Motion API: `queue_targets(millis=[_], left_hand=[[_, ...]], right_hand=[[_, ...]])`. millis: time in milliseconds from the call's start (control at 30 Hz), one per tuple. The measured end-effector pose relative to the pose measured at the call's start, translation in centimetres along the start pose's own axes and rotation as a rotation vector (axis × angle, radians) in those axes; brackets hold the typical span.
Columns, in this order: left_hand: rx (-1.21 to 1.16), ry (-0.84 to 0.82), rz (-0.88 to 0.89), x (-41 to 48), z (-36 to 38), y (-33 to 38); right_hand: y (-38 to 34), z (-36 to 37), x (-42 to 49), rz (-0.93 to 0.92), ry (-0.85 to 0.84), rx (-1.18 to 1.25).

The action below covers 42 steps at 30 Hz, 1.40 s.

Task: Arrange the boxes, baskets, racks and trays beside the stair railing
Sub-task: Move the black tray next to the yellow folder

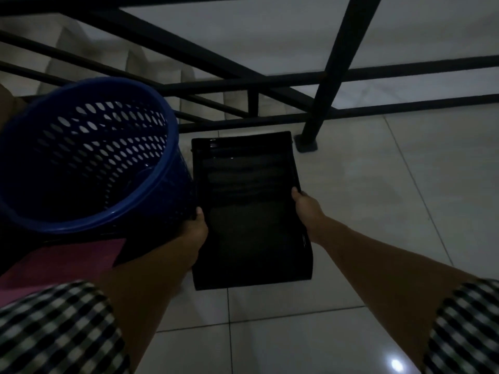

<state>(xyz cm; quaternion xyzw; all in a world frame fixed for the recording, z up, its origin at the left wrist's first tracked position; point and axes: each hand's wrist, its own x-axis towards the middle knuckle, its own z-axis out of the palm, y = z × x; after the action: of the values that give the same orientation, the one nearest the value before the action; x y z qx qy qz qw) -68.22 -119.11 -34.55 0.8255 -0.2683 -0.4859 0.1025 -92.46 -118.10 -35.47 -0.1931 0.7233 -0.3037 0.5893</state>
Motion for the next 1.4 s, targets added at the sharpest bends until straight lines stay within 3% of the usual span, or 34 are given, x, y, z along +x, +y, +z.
queue_targets(millis=[300, 500, 700, 833, 1100, 1400], left_hand=[[0.083, 0.087, 0.008, 2.8, 0.7, 1.4], [0.202, 0.088, 0.047, -1.0, -0.3, 1.1], [0.559, 0.021, 0.431, -14.1, -5.3, -1.8], [0.624, 0.011, 0.520, -24.8, -11.0, -0.8], [0.778, 0.215, 0.524, -40.7, -24.0, -3.5], [0.690, 0.296, 0.353, -41.1, -34.8, -19.5]], right_hand=[[-1.7, 0.7, 2.1, -0.087, 0.140, -0.236], [-1.3, 0.6, -1.2, -0.102, 0.228, -0.440], [-2.5, 0.7, -14.5, -0.110, 0.179, -0.610], [-6.6, 0.2, -25.2, -0.151, 0.145, -0.727], [-11.9, 5.8, -44.3, -0.363, 0.040, -0.975], [-2.6, 19.6, -54.3, -0.530, -0.092, -1.114]])
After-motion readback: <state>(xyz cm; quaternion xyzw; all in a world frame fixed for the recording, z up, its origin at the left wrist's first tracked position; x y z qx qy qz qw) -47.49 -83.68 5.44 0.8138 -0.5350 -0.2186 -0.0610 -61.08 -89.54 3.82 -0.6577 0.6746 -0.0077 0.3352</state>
